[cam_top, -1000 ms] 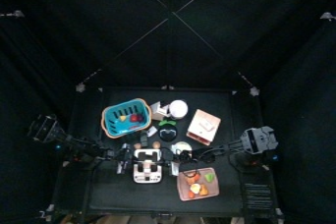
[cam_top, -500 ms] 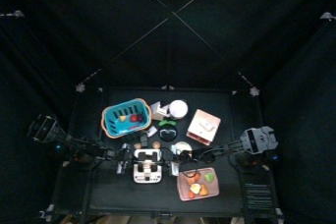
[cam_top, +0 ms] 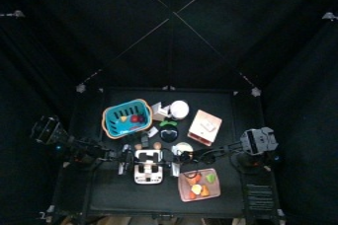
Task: Cut sushi roll
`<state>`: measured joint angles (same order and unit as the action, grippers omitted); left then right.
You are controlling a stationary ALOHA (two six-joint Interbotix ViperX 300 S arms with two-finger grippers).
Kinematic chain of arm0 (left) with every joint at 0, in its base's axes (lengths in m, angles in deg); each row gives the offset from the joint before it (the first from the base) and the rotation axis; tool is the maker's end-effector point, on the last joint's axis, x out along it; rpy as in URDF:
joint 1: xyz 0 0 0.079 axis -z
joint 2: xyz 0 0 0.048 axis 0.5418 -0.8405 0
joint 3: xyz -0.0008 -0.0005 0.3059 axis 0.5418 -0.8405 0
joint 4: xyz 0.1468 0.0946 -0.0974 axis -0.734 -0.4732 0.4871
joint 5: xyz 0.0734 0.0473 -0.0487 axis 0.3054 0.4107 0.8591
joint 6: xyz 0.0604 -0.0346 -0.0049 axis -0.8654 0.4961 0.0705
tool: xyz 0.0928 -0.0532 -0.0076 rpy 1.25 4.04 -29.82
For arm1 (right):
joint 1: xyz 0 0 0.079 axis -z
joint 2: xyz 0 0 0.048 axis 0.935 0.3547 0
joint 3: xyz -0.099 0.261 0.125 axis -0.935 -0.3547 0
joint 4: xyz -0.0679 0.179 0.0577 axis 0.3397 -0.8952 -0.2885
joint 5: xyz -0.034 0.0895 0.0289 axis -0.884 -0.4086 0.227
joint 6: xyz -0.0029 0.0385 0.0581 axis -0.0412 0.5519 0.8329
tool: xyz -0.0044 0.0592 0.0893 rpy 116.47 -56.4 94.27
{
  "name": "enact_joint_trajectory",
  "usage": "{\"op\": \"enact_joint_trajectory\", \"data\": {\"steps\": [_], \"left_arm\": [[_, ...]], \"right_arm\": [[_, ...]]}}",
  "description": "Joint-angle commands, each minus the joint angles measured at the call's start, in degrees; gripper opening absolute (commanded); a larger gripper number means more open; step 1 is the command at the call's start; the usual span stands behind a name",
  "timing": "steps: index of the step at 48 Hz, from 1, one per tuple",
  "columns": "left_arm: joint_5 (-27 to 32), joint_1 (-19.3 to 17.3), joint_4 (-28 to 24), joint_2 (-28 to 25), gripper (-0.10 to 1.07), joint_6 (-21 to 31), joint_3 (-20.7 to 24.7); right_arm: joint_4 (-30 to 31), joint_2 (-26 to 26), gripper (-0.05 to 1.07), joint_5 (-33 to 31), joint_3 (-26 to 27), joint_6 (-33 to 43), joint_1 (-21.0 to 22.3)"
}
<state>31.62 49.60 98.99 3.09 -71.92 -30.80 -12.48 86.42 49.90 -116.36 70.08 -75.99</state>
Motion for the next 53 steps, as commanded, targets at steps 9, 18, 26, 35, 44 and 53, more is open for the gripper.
{"op": "enact_joint_trajectory", "data": {"steps": [9, 18, 26, 35, 44, 53], "left_arm": [[-0.7, -0.4, 1.0, -2.5, 0.38, 0.0, 1.6], [-0.6, -0.4, 1.3, -4.1, 0.38, 0.0, 1.8], [-0.6, -0.9, 1.3, -4.2, 0.38, -0.2, 2.0], [-0.6, -2.9, 1.1, -4.2, 0.38, -0.5, 2.0], [-0.7, -4.5, -0.5, -4.1, 0.38, -0.4, 2.2], [-0.7, -4.4, -0.8, -3.8, 0.38, -0.4, 2.5]], "right_arm": [[-1.1, 0.6, 0.43, 0.6, 1.8, -0.1, 0.3], [-1.6, 1.1, 0.43, 0.6, 1.8, -0.1, 0.1], [-1.8, 1.5, 0.43, 0.6, 1.8, -0.1, 0.0], [-1.8, 1.5, 0.43, 0.6, 2.0, -0.1, 0.4], [-1.1, 1.1, 0.43, 0.6, 2.5, -0.2, 0.4], [-0.6, 1.0, 0.43, 0.3, 3.2, -0.2, 0.3]]}}
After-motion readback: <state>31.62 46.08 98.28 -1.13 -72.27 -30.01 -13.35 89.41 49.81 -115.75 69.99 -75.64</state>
